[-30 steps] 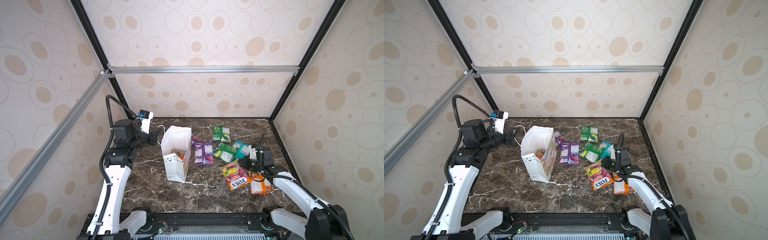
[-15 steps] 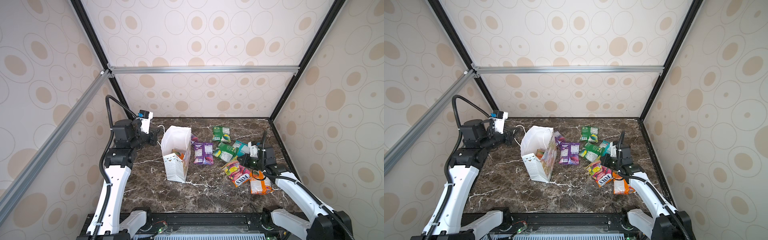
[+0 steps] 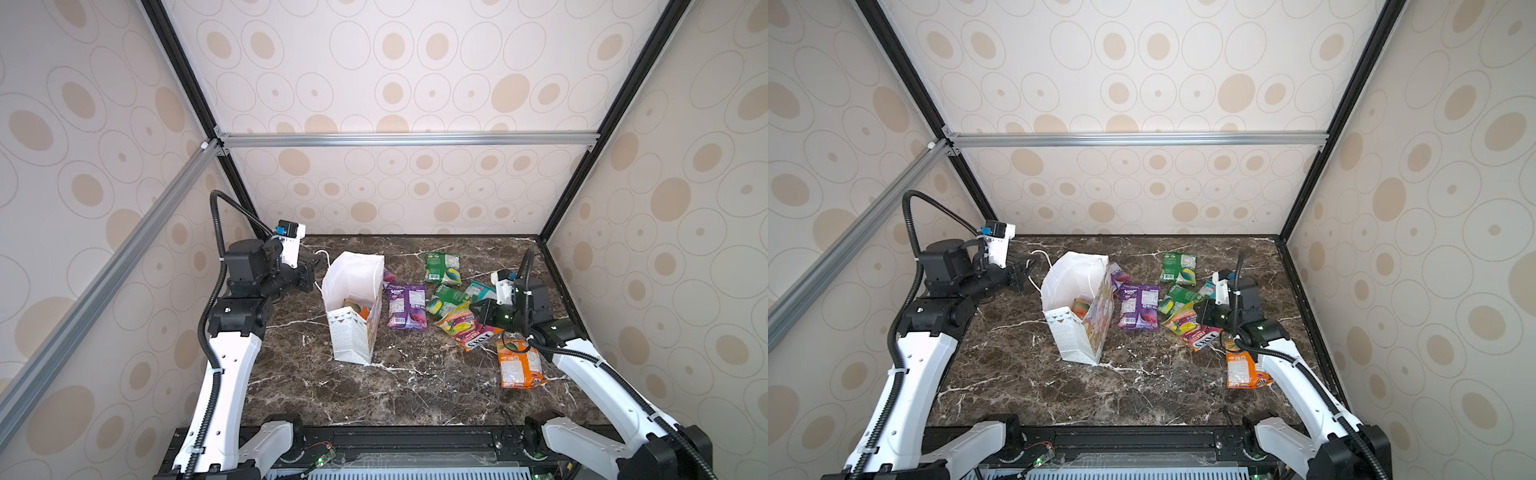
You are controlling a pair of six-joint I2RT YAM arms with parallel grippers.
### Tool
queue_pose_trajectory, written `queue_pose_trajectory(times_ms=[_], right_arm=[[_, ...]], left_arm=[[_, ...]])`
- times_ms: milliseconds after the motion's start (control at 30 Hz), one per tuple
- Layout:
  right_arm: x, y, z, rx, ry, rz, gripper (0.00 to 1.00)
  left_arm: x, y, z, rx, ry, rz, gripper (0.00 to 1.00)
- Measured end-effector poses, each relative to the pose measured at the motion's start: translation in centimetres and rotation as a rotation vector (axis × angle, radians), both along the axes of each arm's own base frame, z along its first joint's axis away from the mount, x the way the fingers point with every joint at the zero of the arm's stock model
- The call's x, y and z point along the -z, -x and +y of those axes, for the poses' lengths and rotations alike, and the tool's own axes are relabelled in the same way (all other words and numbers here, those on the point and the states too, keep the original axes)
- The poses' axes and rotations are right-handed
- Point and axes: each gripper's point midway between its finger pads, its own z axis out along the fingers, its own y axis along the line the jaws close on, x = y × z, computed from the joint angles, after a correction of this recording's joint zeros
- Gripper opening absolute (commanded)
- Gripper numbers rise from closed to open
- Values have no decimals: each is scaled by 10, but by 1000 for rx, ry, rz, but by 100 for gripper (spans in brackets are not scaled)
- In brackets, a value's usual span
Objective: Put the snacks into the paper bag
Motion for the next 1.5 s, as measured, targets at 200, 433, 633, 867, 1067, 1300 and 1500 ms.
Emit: queue_pose_trajectory(times_ms=[200,433,633,867,1067,1300,1500], right_arm=[[-20,-9,5,-18,7,-40,0],[-26,-8,18,-60,26,-53,0],[-34,-9,28,-92,41,-67,0],[-61,-11,40,-132,55,-122,0],[-88,-15,52,-166,66,-181,0],[-126,-22,72,-213,65,-257,0],[-154,-27,90,-250,68,-318,0]], left_arm=[[1,0,0,0,0,1,0],[1,0,0,0,0,2,0],[1,0,0,0,0,0,0],[1,0,0,0,0,0,0],[1,0,0,1,0,1,0],[1,0,0,1,0,1,0],[2,0,0,1,1,2,0]])
